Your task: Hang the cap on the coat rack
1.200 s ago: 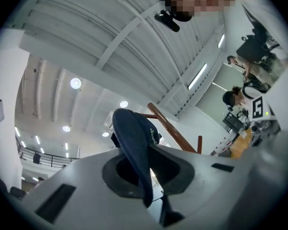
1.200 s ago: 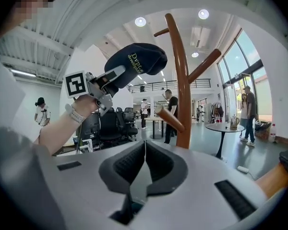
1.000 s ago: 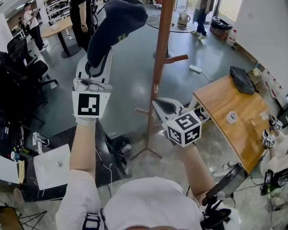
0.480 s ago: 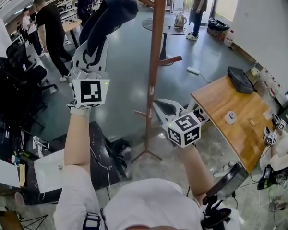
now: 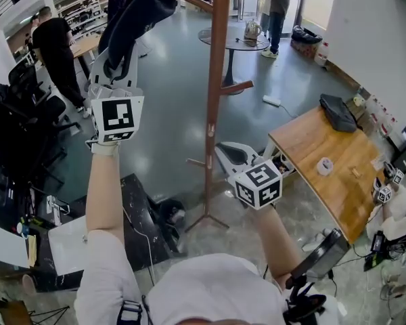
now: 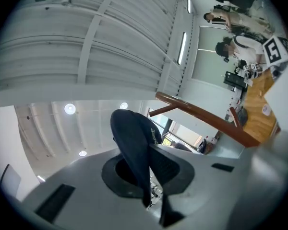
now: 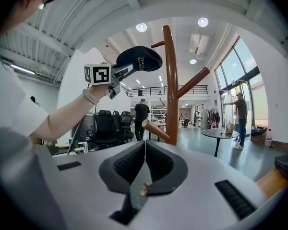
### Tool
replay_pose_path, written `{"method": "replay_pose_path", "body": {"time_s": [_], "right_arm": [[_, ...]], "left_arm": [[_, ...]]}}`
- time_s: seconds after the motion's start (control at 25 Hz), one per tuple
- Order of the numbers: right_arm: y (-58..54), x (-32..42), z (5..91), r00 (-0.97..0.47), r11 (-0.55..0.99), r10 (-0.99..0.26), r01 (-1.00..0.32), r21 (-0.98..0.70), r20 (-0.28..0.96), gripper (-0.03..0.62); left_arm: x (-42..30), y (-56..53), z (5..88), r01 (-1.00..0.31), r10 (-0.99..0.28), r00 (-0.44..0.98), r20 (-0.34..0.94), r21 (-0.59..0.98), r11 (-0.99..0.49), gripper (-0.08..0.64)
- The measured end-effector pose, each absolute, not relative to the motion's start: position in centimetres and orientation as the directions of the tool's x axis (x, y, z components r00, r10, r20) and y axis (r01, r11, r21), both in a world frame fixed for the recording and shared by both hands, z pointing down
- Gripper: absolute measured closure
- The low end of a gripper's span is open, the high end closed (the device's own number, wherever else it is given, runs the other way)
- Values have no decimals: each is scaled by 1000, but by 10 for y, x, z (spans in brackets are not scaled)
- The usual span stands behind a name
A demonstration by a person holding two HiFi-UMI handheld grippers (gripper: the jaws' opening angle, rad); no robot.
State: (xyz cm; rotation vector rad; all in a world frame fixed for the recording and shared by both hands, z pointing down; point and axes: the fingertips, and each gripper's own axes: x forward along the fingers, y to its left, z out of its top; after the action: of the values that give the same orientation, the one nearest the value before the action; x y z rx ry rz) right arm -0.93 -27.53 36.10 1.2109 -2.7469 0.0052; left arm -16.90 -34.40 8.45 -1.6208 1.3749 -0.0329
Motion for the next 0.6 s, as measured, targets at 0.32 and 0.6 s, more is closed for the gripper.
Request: {"method": "replay_pose_path", "body": {"time_s": [0.32,0.6], "right_arm": [[-280,-3,359,-661,669,-741,-741,52,120,569],[-279,7,355,-653,660,-750,-749,53,106,569]], "left_arm": [[-176,-322,32,-811,-692,324,-645,-566,148,529],[-141,-280,-29,-828,-576,360,-734,-536,165,529]]}}
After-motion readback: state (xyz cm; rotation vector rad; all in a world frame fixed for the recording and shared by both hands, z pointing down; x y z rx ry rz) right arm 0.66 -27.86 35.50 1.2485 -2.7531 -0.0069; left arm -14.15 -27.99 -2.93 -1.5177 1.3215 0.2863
